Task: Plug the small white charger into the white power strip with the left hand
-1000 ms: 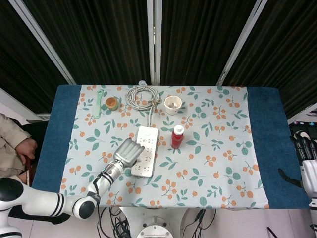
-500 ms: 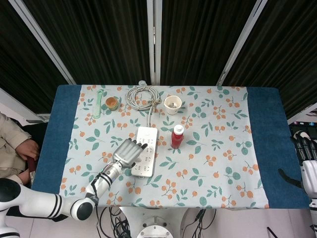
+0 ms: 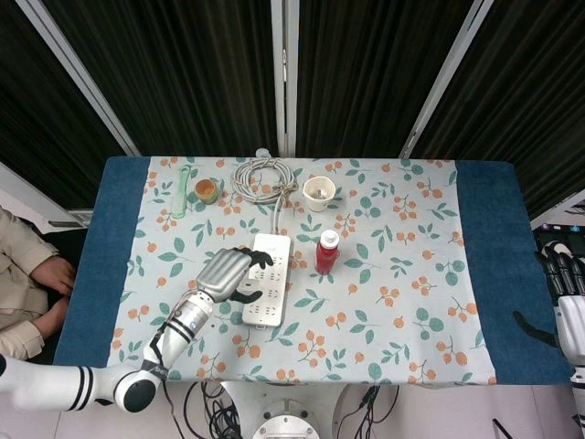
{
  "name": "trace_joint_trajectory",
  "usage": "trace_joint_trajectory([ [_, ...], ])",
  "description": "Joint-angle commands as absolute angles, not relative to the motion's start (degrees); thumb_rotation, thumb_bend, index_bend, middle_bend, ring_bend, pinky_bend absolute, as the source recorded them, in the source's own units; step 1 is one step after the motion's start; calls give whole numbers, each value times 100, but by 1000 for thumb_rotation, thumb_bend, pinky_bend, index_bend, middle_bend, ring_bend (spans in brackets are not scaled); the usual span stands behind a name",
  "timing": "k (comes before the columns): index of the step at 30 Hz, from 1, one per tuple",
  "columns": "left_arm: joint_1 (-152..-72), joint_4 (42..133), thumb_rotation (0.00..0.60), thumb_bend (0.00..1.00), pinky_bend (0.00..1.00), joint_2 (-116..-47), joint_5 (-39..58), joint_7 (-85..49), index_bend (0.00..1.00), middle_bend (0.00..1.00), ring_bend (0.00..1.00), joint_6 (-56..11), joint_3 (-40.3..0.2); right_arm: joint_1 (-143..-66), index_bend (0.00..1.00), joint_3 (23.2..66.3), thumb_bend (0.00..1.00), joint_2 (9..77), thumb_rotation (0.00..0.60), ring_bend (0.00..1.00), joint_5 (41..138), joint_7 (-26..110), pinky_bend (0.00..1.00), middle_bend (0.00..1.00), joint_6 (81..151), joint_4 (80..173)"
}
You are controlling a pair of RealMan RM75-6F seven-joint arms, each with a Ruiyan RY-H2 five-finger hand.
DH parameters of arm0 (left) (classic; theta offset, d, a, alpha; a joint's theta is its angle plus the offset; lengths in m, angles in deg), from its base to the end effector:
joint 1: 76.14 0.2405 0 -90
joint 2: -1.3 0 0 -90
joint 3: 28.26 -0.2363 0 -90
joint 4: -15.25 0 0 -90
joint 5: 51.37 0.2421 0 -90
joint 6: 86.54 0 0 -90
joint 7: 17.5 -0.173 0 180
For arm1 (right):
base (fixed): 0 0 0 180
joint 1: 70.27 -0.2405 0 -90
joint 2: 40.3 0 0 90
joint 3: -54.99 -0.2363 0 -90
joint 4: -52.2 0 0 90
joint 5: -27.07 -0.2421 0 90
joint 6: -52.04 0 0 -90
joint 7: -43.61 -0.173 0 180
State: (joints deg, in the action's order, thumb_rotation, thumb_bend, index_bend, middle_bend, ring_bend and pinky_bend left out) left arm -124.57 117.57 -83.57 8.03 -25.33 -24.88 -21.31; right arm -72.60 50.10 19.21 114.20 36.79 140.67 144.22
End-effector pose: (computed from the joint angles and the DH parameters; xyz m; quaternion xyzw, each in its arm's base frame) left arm -0.0517 0.3151 -0.0515 -0.6967 -0.4800 -0.4537 0.2799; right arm -0.3126 -0.2060 0.1615 0.5670 -0.3746 0.4216 0.6003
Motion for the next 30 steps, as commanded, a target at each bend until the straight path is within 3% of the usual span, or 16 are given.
trace_joint_trajectory([
  [1,-11717,11176,600,357,606,-8795,1995,590,480,536,489,-2309,-1700,-7270,0,5009,127,1898,600,0,11426,3717,0,24,14056,14452],
  [6,-11597,11049,600,396,730,-9072,2049,2315,627,669,621,-2628,-1519,-7255,0,4994,126,1826,600,0,11444,3820,0,24,14114,14548],
  [12,-11549,10976,600,457,799,-9252,2164,3769,690,758,700,-3071,-1412,-7250,0,4998,126,1802,600,0,11430,3883,0,24,14108,14607],
  [19,-11474,10644,600,480,803,-9547,2237,4653,714,772,711,-3290,-1402,-7232,0,5007,126,1813,600,0,11418,3871,0,24,14119,14603],
  [30,-11426,10360,600,482,802,-9884,2364,4856,720,772,710,-3378,-1422,-7222,0,5012,126,1809,600,0,11413,3872,0,24,14117,14609],
])
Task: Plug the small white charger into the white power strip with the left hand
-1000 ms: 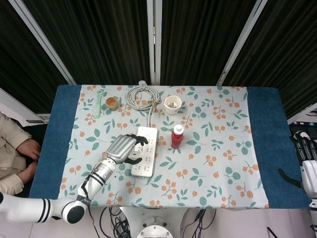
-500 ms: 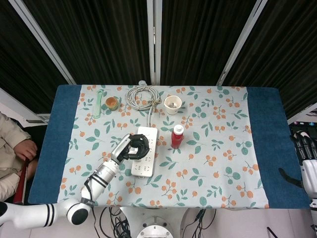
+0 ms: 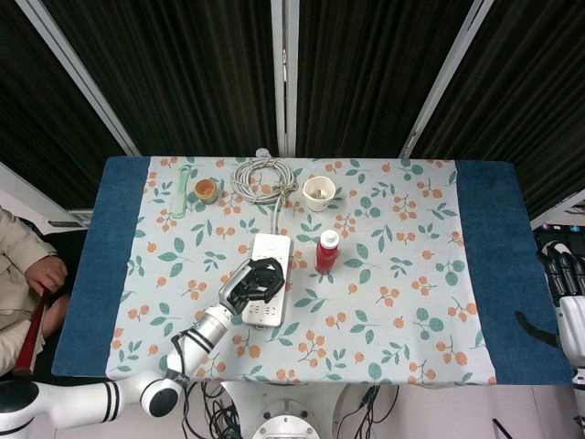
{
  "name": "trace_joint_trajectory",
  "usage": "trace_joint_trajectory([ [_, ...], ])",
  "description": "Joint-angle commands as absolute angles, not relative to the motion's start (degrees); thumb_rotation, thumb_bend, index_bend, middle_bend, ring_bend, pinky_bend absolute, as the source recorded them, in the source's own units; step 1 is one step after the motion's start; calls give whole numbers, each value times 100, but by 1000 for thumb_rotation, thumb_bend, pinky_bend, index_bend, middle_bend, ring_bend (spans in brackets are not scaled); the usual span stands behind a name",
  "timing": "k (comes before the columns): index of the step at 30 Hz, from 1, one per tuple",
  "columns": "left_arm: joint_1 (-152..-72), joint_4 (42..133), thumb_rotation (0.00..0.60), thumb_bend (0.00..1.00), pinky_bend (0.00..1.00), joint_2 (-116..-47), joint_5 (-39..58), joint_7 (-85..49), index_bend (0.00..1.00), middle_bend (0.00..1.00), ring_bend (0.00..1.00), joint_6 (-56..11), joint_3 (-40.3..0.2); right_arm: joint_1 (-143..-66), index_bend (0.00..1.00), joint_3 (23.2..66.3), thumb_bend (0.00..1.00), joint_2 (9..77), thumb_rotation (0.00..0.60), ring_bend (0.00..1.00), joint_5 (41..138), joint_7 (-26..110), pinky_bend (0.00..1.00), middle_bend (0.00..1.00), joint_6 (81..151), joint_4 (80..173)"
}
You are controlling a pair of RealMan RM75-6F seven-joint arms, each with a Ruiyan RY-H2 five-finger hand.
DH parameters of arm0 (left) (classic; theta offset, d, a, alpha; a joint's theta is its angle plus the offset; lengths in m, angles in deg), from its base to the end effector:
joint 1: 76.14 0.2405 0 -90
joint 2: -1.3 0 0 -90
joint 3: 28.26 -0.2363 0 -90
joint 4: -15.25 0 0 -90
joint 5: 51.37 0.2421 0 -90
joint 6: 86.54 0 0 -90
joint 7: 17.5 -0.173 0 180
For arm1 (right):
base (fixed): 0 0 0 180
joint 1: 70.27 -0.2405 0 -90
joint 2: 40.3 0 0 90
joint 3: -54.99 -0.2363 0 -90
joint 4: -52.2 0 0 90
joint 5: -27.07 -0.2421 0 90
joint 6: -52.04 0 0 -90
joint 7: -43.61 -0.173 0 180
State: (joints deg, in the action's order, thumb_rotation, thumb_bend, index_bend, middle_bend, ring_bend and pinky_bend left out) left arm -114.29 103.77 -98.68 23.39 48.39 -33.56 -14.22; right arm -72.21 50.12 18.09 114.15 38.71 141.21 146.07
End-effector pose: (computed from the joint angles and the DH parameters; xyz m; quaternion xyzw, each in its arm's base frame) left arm -0.0452 0.3064 -0.1063 0.2838 0.7949 0.5301 0.0811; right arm -0.3080 -0.2034 0.1652 0.5685 -0.3678 0.4160 0.6071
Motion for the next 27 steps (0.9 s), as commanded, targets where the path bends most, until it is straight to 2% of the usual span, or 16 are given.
trace_joint_trajectory([
  [1,-11421,10348,600,482,802,-9893,2371,4867,720,772,710,-3383,-1422,-7222,0,5014,127,1810,600,0,11412,3875,0,24,14114,14610],
  [27,-11316,9997,600,482,791,-10089,2558,5129,720,768,704,-3609,-1549,-7207,0,5028,126,1823,600,0,11401,3956,0,24,14108,14668],
])
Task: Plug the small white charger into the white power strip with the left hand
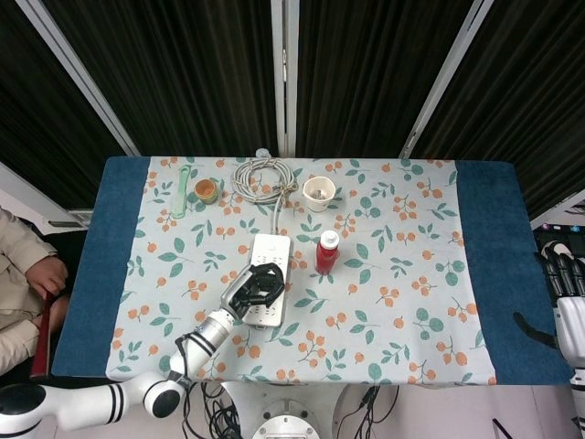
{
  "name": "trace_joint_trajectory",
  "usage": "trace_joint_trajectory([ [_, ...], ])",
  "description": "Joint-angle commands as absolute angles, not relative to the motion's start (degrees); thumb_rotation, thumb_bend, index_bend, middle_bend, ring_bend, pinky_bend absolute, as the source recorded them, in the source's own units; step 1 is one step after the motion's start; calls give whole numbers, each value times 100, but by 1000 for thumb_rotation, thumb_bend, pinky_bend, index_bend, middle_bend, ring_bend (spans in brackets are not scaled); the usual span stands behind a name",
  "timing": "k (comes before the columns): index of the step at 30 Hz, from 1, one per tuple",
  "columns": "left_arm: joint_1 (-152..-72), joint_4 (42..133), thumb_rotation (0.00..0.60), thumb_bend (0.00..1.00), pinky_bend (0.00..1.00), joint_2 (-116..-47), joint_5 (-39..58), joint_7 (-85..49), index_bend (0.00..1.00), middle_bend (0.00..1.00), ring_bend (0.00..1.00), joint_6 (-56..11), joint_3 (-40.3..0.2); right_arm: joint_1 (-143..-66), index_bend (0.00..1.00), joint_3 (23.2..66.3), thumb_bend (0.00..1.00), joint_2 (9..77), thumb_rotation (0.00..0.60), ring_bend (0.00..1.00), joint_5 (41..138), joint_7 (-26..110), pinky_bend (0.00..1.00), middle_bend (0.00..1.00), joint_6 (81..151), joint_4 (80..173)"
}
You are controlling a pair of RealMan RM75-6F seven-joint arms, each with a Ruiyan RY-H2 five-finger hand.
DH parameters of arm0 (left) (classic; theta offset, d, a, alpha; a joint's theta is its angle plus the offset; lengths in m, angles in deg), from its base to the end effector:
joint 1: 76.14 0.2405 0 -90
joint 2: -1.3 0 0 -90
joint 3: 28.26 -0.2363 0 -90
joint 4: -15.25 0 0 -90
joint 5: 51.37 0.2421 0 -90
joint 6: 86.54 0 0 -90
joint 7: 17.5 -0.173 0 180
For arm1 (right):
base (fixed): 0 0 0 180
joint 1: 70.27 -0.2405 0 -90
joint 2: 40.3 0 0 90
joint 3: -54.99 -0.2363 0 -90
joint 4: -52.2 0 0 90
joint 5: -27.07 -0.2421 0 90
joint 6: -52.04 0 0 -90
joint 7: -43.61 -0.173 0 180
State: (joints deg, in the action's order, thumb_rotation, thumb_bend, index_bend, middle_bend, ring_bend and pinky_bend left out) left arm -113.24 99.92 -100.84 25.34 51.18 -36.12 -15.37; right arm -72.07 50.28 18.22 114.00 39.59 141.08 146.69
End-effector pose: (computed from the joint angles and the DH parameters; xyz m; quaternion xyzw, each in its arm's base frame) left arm -0.0584 0.3001 -0.1258 0.2821 0.8111 0.5063 0.0788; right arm -0.3069 -0.2020 0.1626 0.5686 -0.3701 0.4123 0.6080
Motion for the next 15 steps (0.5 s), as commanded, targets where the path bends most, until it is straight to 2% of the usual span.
trace_joint_trajectory([
  [1,-11311,10003,600,482,791,-10089,2575,5130,720,768,704,-3606,-1557,-7206,0,5029,126,1824,600,0,11404,3955,0,24,14110,14667],
  [8,-11302,10035,600,482,786,-10057,2649,5170,720,764,702,-3609,-1563,-7198,0,5029,126,1821,600,0,11415,3956,0,24,14127,14673],
  [15,-11164,10385,600,478,750,-9628,3029,4873,675,714,659,-2860,-1260,-7179,0,5026,126,1802,600,0,11434,3940,0,24,14171,14678],
])
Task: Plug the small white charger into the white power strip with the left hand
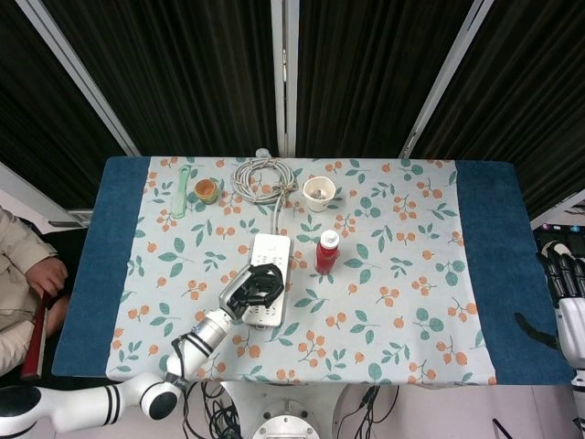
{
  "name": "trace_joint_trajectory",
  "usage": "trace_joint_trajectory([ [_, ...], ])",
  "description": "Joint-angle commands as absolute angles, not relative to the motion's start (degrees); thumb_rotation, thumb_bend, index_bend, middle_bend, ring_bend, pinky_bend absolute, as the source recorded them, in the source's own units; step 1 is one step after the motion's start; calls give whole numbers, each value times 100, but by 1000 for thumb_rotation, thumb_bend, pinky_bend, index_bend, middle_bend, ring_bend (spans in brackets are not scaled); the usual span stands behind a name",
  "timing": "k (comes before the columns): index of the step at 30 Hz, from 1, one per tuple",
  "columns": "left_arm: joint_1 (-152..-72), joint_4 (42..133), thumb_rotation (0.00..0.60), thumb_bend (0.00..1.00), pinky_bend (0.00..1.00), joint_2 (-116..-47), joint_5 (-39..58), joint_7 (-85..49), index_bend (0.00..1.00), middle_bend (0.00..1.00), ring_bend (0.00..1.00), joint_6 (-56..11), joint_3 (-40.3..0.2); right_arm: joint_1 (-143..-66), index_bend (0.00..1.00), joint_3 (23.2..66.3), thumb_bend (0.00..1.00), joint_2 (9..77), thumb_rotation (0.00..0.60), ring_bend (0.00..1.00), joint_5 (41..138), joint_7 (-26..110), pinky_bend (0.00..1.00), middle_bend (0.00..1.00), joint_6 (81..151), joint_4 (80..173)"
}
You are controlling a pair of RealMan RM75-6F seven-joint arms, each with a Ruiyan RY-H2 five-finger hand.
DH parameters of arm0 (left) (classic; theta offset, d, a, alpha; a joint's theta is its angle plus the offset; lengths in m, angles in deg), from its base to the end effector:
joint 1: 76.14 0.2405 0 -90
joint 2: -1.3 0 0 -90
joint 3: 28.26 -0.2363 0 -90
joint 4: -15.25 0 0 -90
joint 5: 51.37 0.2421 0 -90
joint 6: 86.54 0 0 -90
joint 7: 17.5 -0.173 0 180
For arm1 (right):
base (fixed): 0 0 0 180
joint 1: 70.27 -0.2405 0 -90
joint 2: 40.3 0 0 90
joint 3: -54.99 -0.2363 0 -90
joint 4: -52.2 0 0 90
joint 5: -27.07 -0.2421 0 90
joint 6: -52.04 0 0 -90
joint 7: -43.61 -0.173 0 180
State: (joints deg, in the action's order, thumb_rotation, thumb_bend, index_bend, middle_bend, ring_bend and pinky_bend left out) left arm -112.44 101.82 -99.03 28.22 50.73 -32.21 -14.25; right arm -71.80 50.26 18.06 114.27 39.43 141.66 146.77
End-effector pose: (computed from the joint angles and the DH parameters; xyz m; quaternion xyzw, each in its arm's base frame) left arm -0.0525 0.3074 -0.1025 0.2906 0.7812 0.5460 0.0847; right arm -0.3062 -0.2005 0.1645 0.5671 -0.3676 0.4152 0.6089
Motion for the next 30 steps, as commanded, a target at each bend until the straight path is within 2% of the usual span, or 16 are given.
trace_joint_trajectory([
  [1,-11139,10439,600,476,747,-9526,3064,4794,661,703,649,-2758,-1213,-7180,0,5027,126,1798,600,0,11440,3937,0,24,14171,14678],
  [6,-10931,10572,600,465,713,-8886,3030,4032,554,641,591,-2303,-1015,-7213,0,5035,127,1758,600,0,11472,3938,0,24,14116,14674],
  [8,-10843,10462,600,454,663,-8647,3004,3535,504,604,554,-2172,-1016,-7234,0,5036,127,1731,600,0,11481,3940,0,24,14083,14674],
  [12,-10579,9829,600,357,475,-8246,3000,1805,398,509,441,-1710,-1168,-7296,0,5049,127,1677,600,0,11480,3880,0,24,13949,14645],
  [15,-10344,9274,600,229,304,-8056,3072,218,342,426,333,-1281,-1377,-7355,0,5046,129,1690,600,0,11458,3831,0,10,13841,14577],
  [17,-10172,9149,600,127,157,-7827,3082,-744,283,323,207,-1190,-1594,-7395,0,5029,131,1725,600,0,11432,3781,0,0,13786,14502],
  [18,-10091,9176,600,120,143,-7731,3064,-1012,278,313,195,-1141,-1656,-7412,0,5022,131,1745,600,0,11422,3767,0,0,13767,14467],
  [20,-9928,9305,600,70,23,-7558,2998,-1351,235,224,97,-1060,-1760,-7445,0,5014,131,1784,600,0,11409,3735,0,0,13722,14407],
  [24,-9597,9717,600,67,0,-7086,2881,-2145,206,161,36,-998,-2050,-7494,0,5018,131,1848,600,0,11355,3792,0,0,13619,14298],
  [30,-9091,10289,600,67,0,-6828,2935,-2529,205,153,34,-459,-2321,-7443,0,5068,131,1956,600,0,11349,3873,0,0,13675,14242],
])
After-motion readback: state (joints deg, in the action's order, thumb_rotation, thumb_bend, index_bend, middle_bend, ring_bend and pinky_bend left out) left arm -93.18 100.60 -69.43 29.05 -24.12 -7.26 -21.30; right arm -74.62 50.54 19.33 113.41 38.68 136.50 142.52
